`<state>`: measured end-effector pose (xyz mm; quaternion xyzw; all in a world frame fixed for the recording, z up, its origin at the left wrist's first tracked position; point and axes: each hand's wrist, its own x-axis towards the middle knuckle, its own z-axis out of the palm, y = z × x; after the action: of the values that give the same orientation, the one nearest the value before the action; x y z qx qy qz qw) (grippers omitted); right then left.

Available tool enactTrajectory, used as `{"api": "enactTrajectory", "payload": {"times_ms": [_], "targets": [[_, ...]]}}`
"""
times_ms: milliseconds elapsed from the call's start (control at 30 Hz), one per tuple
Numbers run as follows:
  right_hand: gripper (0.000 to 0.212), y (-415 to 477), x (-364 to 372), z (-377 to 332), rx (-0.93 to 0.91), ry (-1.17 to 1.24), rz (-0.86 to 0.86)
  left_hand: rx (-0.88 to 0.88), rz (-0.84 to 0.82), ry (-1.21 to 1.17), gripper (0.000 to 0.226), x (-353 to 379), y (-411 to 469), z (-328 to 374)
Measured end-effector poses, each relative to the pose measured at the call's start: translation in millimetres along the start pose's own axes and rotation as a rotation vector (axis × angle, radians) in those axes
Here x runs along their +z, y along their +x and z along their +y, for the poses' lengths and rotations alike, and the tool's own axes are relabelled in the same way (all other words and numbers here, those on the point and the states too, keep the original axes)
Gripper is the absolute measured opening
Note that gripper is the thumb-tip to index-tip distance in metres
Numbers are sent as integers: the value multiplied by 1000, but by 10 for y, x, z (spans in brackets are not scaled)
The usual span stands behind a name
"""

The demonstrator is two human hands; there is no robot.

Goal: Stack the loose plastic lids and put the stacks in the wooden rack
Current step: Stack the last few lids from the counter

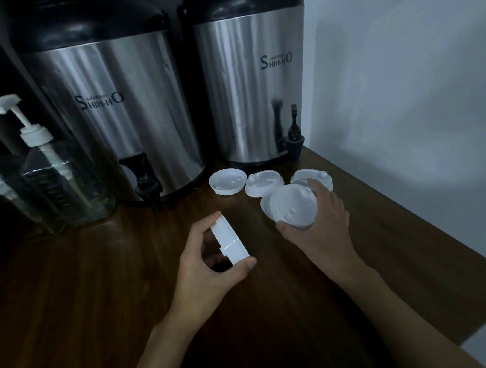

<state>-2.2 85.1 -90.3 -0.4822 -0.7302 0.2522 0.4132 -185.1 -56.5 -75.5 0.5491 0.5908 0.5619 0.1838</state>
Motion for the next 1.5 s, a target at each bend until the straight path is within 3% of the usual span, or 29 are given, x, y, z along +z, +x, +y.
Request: {"api": "enactTrajectory", "payload": {"times_ms": [100, 333, 467, 567, 700, 833, 933, 1133, 1267, 1400, 1500], "targets": [[97, -48, 21, -77, 35, 217, -81, -8, 3, -8, 84, -9, 0, 5], [94, -68, 181, -500, 11, 465, -250, -2, 56, -8, 84, -45, 31, -30], [65, -69, 278, -621, 148, 838, -266, 0, 83, -30, 83, -115, 47, -61], [42, -83, 288, -584, 247, 957, -315, -14, 100, -41, 82, -131, 64, -80], [37, -53, 286, -564, 279, 952, -391, -21, 90, -42, 84, -113, 71, -96], [58, -76, 300, -558, 256, 920, -518, -4, 91, -72, 84, -112, 77, -90], [62, -101, 301, -559, 234, 857, -593, 0, 108, -94, 82, -118, 78, -82], [48, -118, 284, -571, 130, 771, -693, 8, 106, -69, 80, -112, 75, -59], [55, -127, 275, -595, 124, 781, -729, 10, 95, -64, 81, -113, 68, -65], [33, -129, 256, -629, 105, 796, -761, 34, 88, -41, 79, -106, 71, -47], [35, -115, 245, -616, 100, 771, -766, 31, 75, -33, 81, -98, 65, -45]]}}
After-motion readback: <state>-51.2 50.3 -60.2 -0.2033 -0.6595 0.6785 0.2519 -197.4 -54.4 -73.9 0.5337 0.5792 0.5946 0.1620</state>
